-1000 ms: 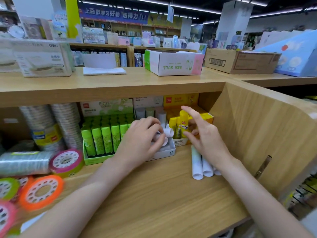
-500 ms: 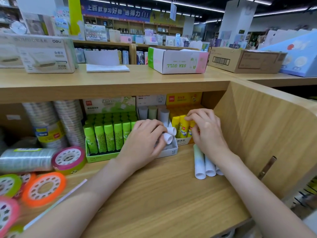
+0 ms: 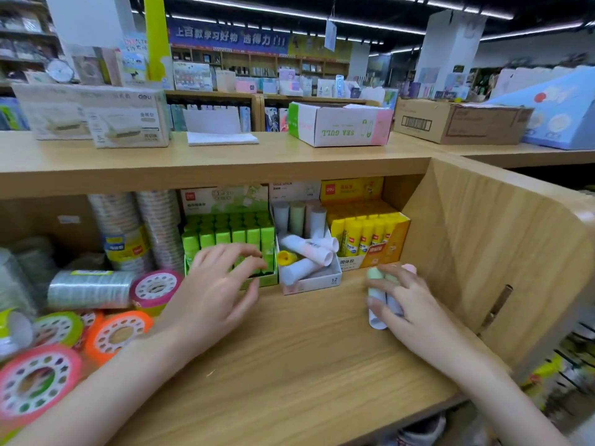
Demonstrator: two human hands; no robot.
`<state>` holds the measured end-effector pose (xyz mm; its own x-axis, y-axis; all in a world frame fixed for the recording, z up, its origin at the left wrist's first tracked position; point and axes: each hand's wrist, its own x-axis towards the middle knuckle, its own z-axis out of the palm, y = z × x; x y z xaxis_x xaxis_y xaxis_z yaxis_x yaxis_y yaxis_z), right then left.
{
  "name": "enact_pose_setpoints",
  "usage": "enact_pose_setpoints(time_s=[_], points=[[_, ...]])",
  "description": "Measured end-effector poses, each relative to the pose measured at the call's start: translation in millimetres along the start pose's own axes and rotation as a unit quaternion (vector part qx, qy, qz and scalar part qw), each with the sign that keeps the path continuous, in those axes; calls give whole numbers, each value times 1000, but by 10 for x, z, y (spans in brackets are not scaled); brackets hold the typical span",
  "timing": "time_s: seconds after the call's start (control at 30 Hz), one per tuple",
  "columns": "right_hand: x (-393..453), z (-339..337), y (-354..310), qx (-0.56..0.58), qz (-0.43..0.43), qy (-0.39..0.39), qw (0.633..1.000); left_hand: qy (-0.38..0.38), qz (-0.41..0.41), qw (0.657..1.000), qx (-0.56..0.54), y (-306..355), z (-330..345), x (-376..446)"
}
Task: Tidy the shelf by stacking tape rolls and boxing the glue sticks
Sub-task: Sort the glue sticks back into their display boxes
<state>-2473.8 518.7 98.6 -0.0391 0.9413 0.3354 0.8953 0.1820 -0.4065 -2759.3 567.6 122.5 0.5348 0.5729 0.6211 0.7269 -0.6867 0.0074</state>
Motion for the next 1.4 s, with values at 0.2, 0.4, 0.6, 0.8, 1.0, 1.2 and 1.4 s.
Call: enact_pose_setpoints(time_s=[0.2, 0.4, 0.6, 0.8, 1.0, 1.2, 1.4], points=[[-154, 240, -538, 100, -73, -7, 992, -20, -13, 999, -30, -38, 45, 12], [6, 278, -767, 113, -93, 107, 983, -18, 2, 999, -42, -39, 175, 177], [639, 212, -890, -11, -161, 39, 986, 18, -45, 997, -66, -55, 159, 160], [794, 278, -938, 38, -150, 99, 983, 30, -71, 994, -73, -128, 153, 151], [820, 106, -828, 39, -193, -12, 980, 27, -69, 995, -63, -154, 169, 144], [816, 96, -714, 61, -185, -60, 979, 25, -70, 996, -58, -157, 176, 151], [814, 10, -741, 88, -168, -139, 972, 20, -70, 996, -53, -162, 183, 146]])
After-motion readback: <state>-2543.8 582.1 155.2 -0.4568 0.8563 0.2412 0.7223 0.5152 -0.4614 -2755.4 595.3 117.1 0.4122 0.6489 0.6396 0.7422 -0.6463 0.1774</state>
